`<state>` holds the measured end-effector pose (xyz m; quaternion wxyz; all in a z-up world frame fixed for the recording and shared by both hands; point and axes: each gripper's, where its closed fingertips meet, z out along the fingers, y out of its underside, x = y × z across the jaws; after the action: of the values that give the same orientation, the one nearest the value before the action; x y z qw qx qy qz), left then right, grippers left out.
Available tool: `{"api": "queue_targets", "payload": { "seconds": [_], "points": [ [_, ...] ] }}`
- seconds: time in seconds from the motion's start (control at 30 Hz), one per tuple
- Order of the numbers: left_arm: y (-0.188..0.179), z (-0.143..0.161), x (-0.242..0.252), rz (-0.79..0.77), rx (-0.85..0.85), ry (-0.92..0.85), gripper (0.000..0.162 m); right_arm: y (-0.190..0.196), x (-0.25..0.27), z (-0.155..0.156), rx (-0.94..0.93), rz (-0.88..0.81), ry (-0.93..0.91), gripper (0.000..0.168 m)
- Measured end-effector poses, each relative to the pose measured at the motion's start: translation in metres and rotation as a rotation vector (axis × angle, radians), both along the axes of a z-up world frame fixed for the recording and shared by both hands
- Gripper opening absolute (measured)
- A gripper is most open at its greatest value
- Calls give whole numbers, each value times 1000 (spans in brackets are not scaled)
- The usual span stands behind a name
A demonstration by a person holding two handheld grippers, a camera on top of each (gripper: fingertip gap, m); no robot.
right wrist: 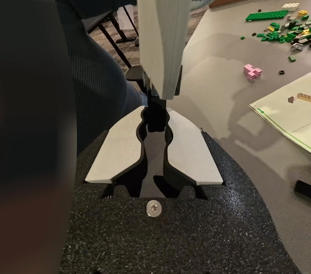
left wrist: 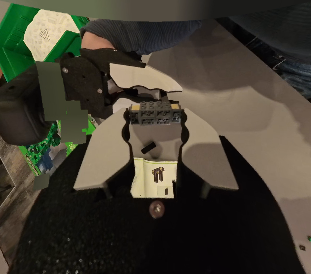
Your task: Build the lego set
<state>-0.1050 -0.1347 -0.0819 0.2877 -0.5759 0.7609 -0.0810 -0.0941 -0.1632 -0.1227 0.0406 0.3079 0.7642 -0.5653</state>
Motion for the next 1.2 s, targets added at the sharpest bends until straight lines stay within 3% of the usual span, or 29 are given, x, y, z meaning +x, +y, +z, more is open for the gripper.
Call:
{"api": "queue_targets", "payload": {
  "seconds": [0.6,1.2],
  "points": [
    [1,-2,-1,3,16,9,59,-11,-4,-5,26,49,-20,17],
    [-4,-3,0,-21,2,47,59,0,-2,-1,4,4,10,17]
  ]
}}
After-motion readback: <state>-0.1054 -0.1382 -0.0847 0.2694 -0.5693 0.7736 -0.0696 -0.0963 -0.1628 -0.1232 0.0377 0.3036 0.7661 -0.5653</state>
